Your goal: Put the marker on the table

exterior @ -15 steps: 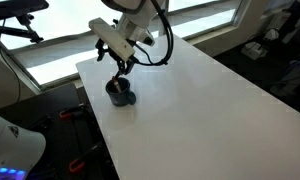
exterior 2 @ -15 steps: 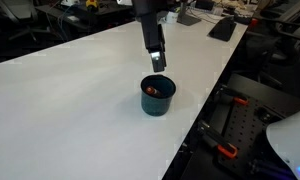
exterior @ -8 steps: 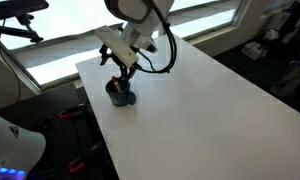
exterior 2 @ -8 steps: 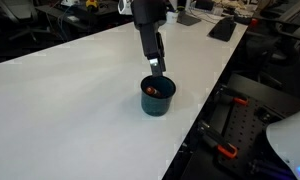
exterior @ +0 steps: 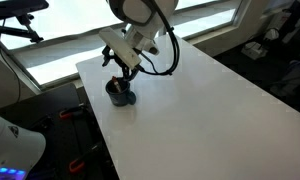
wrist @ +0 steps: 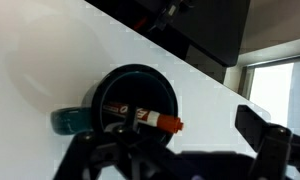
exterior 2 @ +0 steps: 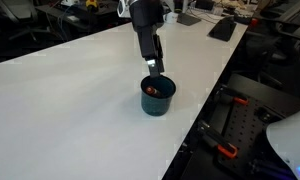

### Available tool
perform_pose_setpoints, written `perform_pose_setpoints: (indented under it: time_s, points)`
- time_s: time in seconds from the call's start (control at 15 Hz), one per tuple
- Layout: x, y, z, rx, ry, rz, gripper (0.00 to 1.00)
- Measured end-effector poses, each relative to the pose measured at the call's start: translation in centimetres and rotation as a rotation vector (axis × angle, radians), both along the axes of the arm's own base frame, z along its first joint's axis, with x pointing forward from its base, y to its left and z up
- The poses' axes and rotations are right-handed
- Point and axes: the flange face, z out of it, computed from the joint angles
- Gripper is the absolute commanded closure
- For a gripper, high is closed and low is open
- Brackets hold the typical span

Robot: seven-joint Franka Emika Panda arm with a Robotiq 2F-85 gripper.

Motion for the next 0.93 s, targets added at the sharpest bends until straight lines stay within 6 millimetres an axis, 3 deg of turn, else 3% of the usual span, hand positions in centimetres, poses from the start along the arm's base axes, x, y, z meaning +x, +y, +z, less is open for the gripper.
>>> perform_pose_setpoints:
  time_s: [0.4,0.73,0.93]
  points:
    - [0.3,-0.8,0.0,0.025,-0.027,0.042,0.0]
    - [1.4,-2.8,0.5,0.008,-0.173,0.238,0.0]
    - [1.3,-3.0,0.3,0.029,-0.199,0.326,0.0]
